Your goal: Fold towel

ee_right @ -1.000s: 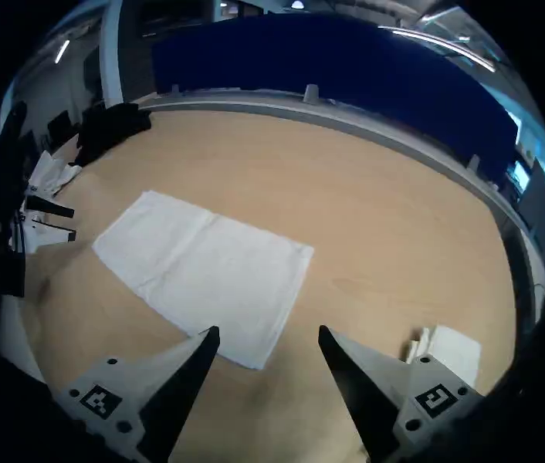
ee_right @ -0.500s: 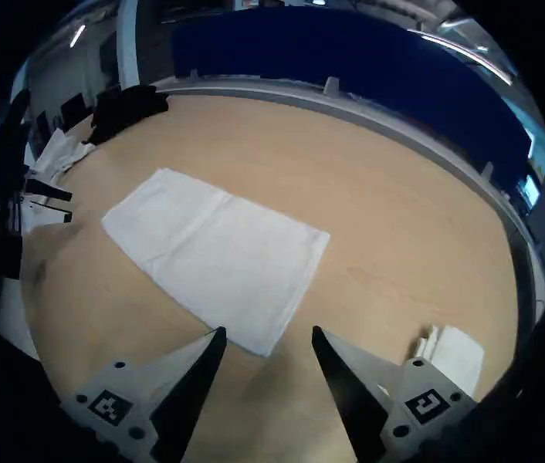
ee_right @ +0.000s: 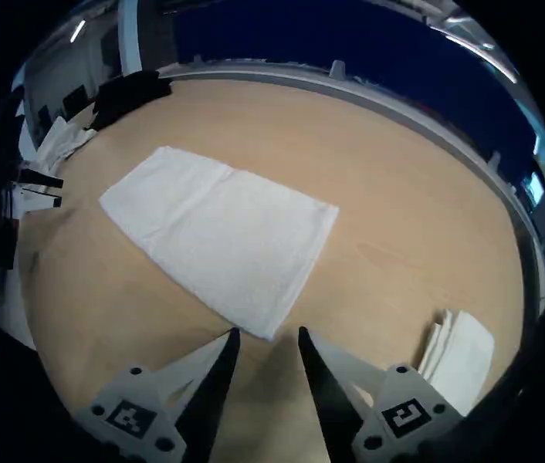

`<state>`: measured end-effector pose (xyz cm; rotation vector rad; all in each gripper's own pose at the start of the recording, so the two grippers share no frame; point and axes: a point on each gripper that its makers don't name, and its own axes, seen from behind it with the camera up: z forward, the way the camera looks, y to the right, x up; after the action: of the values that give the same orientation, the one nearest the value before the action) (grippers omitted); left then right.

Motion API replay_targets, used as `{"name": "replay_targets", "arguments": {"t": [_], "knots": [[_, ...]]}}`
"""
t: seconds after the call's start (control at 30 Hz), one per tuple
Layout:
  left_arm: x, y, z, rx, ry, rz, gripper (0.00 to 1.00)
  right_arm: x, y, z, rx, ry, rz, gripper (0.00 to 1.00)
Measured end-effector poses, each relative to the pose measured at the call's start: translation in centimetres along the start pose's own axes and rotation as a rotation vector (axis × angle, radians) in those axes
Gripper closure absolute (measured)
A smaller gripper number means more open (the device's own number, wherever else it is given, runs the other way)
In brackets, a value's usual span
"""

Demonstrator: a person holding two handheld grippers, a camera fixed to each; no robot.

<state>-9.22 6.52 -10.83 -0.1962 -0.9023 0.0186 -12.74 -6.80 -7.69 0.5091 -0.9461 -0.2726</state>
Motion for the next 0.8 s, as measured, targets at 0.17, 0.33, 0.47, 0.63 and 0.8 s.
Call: {"name": "replay_targets", "arguments": {"t": [0.17, 0.33, 0.47, 0.63, 0.8], "knots": [[0.17, 0.07, -0.25, -0.001, 0.003, -0.001, 0.04, -0.15, -0.20, 0.15, 0.012, -0.006, -0.009, 0.61], [0.23, 0.13, -0.47, -0.004, 0.006, -0.002, 0.04, -0.07, -0.16, 0.28, 0.019, -0.006, -0.005, 0.66], [0.22, 0.14, -0.54, -0.006, 0.006, -0.003, 0.04, -0.06, -0.24, 0.44, 0.025, -0.011, -0.006, 0.66], [0.11, 0.08, -0.55, -0.006, 0.005, -0.003, 0.04, -0.20, -0.46, 0.63, 0.035, -0.017, -0.010, 0.73], [-0.07, -0.03, -0.48, -0.005, 0.004, -0.002, 0.04, -0.19, -0.48, 0.61, 0.040, -0.019, -0.009, 0.86]]}}
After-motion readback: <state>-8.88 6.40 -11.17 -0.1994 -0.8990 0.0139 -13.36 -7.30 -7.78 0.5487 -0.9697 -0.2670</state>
